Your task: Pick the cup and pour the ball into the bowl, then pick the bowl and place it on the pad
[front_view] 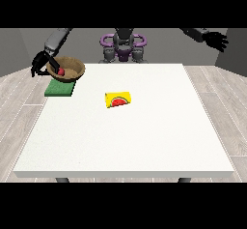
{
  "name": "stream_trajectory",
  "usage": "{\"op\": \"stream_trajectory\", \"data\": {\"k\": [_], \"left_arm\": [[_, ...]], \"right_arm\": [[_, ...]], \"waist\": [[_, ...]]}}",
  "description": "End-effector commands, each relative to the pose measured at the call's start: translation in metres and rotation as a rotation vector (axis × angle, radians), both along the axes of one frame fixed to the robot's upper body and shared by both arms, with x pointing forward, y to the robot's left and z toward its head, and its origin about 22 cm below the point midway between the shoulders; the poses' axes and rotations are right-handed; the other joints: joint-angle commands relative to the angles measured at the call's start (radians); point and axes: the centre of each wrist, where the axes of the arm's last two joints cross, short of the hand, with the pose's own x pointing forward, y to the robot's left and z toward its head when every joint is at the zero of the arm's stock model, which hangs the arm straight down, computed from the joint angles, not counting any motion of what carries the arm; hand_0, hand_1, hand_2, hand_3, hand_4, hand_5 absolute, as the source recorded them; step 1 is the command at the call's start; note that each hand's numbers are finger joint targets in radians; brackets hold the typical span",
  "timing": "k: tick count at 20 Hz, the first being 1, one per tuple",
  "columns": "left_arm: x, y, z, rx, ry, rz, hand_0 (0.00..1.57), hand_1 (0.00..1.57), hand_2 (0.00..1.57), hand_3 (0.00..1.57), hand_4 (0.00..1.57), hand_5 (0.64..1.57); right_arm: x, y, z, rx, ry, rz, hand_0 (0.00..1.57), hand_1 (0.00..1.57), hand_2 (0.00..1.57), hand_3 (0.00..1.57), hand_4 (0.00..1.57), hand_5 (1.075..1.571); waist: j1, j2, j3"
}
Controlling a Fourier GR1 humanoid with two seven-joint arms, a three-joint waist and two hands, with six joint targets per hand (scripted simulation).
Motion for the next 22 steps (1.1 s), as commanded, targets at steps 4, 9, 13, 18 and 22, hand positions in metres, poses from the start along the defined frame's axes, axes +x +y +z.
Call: {"op": "stream_trajectory", "data": {"k": [4, 9, 13, 18, 22], "left_arm": [[-0.025, 0.074, 0.041, -0.014, -0.071, 0.043, 0.0, 0.0, 0.0, 0.0, 1.21, 1.563], [-0.012, 0.053, 0.039, -0.009, -0.1, -0.009, 0.0, 0.0, 0.0, 0.0, 1.19, 1.557], [-0.018, 0.067, 0.041, 0.007, -0.166, 0.032, 0.0, 0.0, 0.0, 0.0, 1.17, 1.548], [-0.022, 0.06, 0.038, 0.011, -0.049, 0.009, 0.0, 0.0, 0.0, 0.0, 1.18, 1.55], [0.012, -0.02, 0.029, -0.016, 0.014, -0.13, 0.0, 0.0, 0.0, 0.0, 0.9, 1.559]], "right_arm": [[0.0, -0.013, 0.014, 0.002, -0.08, -0.003, 1.57, 1.57, 1.57, 0.0, 0.76, 1.567], [0.002, -0.038, 0.04, -0.048, -0.078, -0.2, 1.55, 1.55, 1.57, 1.04, 0.0, 1.56], [0.007, -0.025, 0.023, 0.037, -0.102, -0.105, 0.61, 0.61, 0.68, 1.06, 0.0, 1.52], [0.003, -0.036, 0.025, 0.067, -0.011, -0.096, 0.0, 0.0, 0.18, 0.12, 0.0, 1.392], [-0.001, -0.052, 0.037, 0.046, 0.039, -0.105, 0.0, 0.0, 0.0, 0.0, 0.0, 1.359]], "waist": [[-0.014, 0.058, -0.0001], [0.023, 0.1, 0.0004], [-0.007, 0.158, 0.0], [0.019, 0.039, 0.0005], [0.022, -0.037, 0.0029]]}}
